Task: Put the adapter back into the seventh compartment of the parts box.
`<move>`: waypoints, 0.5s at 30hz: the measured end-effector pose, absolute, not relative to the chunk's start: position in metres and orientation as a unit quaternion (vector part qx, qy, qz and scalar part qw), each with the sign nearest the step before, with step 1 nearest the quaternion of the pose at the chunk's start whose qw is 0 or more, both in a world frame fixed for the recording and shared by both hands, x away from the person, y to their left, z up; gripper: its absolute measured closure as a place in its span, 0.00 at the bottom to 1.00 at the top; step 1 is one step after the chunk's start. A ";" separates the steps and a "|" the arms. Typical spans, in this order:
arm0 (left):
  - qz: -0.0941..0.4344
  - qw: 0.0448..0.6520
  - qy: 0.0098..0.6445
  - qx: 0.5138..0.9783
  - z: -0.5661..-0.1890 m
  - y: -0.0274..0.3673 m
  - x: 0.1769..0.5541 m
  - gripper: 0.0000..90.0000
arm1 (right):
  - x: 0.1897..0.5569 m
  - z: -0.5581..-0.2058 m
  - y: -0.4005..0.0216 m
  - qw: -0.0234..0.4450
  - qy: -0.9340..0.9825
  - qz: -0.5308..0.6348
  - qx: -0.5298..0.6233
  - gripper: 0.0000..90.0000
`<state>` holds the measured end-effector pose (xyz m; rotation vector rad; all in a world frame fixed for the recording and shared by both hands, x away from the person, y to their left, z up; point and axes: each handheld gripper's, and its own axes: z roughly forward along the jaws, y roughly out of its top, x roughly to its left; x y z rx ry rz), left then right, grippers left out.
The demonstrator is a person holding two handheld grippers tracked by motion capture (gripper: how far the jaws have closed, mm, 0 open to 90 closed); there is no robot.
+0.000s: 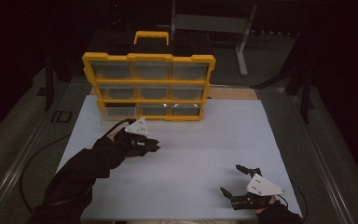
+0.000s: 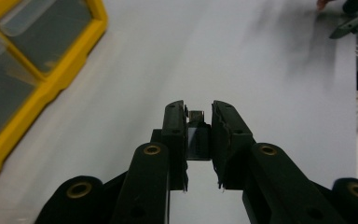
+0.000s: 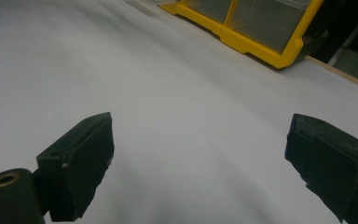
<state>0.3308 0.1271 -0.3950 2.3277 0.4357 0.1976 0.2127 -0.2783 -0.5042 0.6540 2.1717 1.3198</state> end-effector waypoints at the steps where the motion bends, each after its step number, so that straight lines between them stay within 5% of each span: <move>1: 0.078 0.374 0.173 0.908 -0.393 0.129 0.332 0.85 | 0.213 -0.504 -0.278 0.256 0.800 0.486 0.241 0.09; 15: 0.095 0.380 0.192 0.900 -0.379 0.143 0.347 0.85 | 0.213 -0.504 -0.278 0.256 0.800 0.487 0.241 0.09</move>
